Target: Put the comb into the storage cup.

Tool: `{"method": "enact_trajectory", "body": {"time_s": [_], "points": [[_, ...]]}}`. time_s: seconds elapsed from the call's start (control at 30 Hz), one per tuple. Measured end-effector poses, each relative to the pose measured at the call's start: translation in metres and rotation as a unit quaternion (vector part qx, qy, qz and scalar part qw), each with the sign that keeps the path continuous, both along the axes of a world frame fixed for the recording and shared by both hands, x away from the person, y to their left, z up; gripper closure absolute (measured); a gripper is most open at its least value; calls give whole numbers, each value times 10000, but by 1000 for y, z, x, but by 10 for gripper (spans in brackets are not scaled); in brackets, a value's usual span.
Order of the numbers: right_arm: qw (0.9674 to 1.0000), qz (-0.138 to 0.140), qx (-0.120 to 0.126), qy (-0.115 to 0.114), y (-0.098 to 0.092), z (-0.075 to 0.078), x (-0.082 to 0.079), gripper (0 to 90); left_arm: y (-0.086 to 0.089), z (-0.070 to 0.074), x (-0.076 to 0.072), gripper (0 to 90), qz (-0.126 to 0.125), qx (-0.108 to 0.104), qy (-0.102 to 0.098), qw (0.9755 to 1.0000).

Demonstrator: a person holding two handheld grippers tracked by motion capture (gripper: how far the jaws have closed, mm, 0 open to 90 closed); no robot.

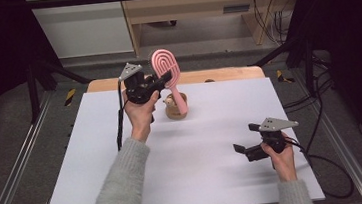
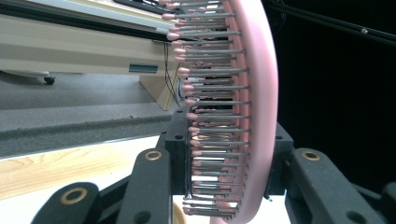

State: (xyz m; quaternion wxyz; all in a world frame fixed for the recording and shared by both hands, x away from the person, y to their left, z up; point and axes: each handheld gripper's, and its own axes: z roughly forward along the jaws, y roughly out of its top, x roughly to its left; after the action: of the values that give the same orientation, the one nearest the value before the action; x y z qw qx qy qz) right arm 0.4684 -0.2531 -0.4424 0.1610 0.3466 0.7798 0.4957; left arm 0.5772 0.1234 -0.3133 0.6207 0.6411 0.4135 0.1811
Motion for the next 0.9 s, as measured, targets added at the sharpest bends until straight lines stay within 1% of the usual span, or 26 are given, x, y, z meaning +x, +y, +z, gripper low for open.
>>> {"method": "enact_trajectory", "body": {"time_s": [0.23, 0.3, 0.5, 0.63, 0.9], "points": [[10000, 13, -14, 5, 0, 0, 0, 5, -2, 2, 7, 626, 69, -53, -3, 10000], [10000, 16, -10, 13, 0, -1, 0, 5, -3, 1, 9, 626, 106, -36, -25, 9999], [10000, 19, -14, 5, 0, 0, 0, 5, -2, 0, 17, 626, 214, -13, -7, 9998], [10000, 24, -10, 20, 1, -1, 0, 5, -3, -1, 21, 626, 247, -42, -11, 9997], [10000, 26, -2, 6, 0, 0, 0, 5, -8, -2, 29, 626, 320, 74, -89, 9994]]}}
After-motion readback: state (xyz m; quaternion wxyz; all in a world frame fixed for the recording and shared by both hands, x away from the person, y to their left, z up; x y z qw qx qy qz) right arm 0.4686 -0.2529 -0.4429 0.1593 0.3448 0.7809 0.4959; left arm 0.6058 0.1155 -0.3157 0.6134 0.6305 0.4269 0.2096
